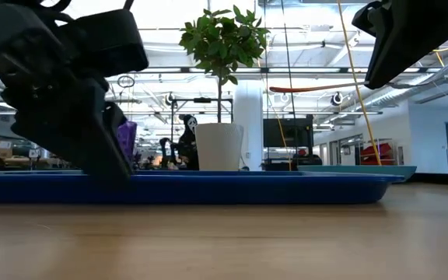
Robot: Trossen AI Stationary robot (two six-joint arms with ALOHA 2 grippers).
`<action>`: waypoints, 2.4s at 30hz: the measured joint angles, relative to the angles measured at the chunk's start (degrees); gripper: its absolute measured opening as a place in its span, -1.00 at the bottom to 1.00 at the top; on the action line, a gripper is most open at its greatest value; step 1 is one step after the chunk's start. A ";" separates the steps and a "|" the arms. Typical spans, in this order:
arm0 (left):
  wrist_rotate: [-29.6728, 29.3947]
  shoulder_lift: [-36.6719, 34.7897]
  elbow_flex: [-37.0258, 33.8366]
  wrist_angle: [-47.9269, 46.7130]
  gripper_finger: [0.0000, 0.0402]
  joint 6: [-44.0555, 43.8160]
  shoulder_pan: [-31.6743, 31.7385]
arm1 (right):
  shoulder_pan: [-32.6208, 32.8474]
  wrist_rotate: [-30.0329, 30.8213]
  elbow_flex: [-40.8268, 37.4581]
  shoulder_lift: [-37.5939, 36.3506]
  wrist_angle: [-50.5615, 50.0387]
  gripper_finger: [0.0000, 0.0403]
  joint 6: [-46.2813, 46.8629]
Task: Pick and place plate/cup/fork/spoon on tray
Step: Put the orange fork on the blue tray
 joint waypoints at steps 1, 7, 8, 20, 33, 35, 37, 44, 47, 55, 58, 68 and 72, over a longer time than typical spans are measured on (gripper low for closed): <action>0.05 0.48 0.04 1.04 -0.62 0.12 -0.04 | -0.02 0.00 0.00 0.00 -0.08 -1.00 0.00; 0.75 1.82 -0.06 6.41 -0.62 4.06 -0.04 | 0.00 0.00 0.00 0.00 -0.14 -1.00 -0.11; 0.83 1.85 -0.09 6.82 -0.62 4.63 -0.04 | -0.02 0.00 0.00 0.00 -0.14 -1.00 -0.11; 2.51 1.89 -0.10 7.95 -0.62 7.56 -0.79 | -0.02 0.00 0.00 0.00 -0.10 -1.00 0.04; 1.44 1.91 -0.13 8.27 -0.62 7.47 0.65 | -0.02 0.02 0.00 0.00 -0.07 -1.00 -0.09; 1.42 1.91 -0.15 8.55 -0.62 7.48 0.76 | -0.02 0.02 0.00 0.00 -0.07 -1.00 -0.11; 1.30 1.91 -0.15 8.86 -0.62 7.56 0.77 | -0.02 0.02 0.00 0.00 -0.07 -1.00 -0.11; 1.29 1.91 -0.15 9.50 -0.62 7.54 0.63 | -0.04 0.02 0.00 0.00 -0.07 -1.00 -0.11; 2.40 1.91 -0.15 9.44 -0.62 7.56 0.63 | -0.04 0.02 0.00 0.00 -0.07 -1.00 0.02; 5.82 1.91 -0.17 10.14 -0.59 7.68 0.59 | -0.04 0.02 0.00 0.00 -0.07 -1.00 0.05; 5.84 1.91 -0.15 10.59 -0.52 7.74 0.88 | -0.04 0.02 0.00 0.00 -0.07 -1.00 0.07; 5.05 1.80 -0.13 10.92 -0.27 7.56 2.89 | -0.04 0.02 0.00 0.00 -0.04 -1.00 0.28; 4.77 1.80 -0.13 10.90 -0.26 7.58 2.97 | -0.04 0.02 0.00 0.00 -0.04 -1.00 0.28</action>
